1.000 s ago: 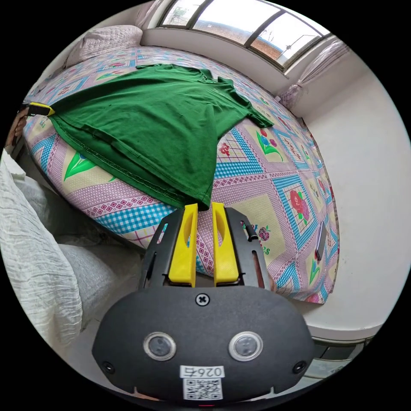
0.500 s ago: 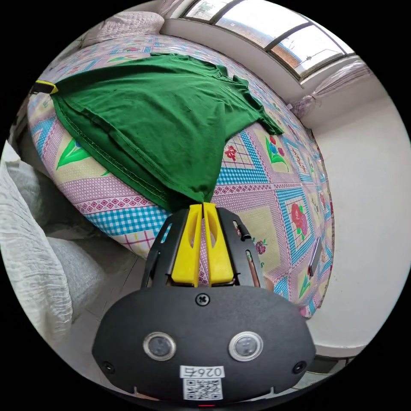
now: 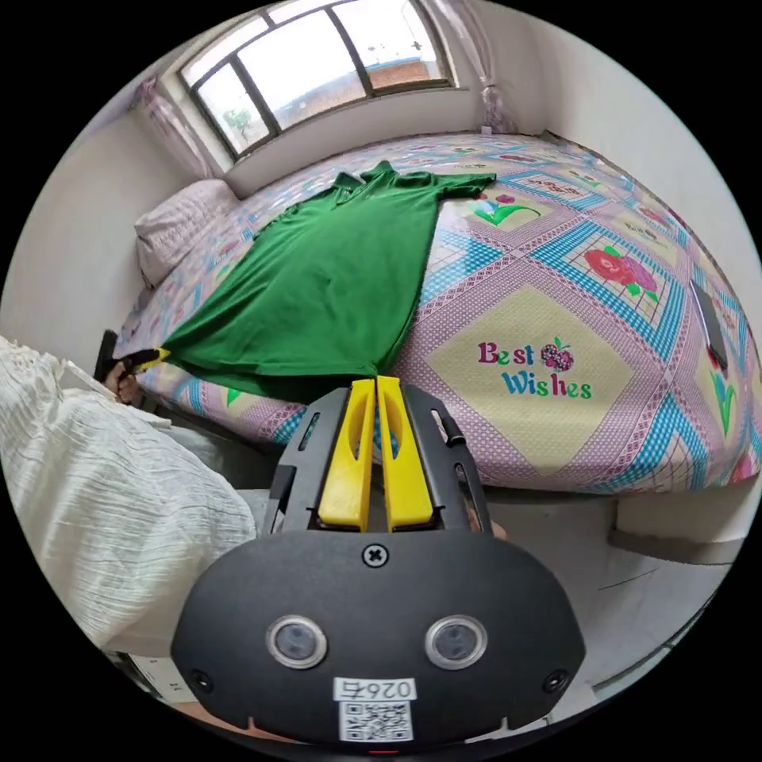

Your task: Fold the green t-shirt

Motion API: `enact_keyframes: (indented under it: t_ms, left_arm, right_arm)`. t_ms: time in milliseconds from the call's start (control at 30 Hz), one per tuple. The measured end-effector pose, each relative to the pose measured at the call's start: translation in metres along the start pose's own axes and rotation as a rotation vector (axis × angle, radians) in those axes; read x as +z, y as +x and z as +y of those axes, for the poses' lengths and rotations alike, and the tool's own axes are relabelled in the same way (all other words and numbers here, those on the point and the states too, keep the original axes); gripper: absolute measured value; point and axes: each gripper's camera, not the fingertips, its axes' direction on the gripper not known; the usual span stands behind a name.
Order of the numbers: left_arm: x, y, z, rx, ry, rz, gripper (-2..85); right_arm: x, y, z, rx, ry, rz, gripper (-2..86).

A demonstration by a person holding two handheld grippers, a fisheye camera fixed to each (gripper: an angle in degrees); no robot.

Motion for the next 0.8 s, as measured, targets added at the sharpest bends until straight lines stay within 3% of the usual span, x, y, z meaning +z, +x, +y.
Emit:
enact_keyframes:
  t_ms: [267,433,800]
  left_arm:
    - [-0.008,-0.044,-0.004,-0.039,-0.009,0.136,-0.2]
    - [-0.008,-0.058,-0.01,-0.012,-0.105,0.135,-0.1]
    - [-0.019,-0.085,-0.005,-0.084,-0.119,0.338,-0.7]
  right_arm:
    - [-0.01,0.09,0.03,0.278,0.125,-0.254,-1.3]
    - [0.006,0.108,0.032,0.294,0.009,-0.179,-1.2]
    - [-0.014,0.158,0.054,0.427,0.033,-0.189,-0.9]
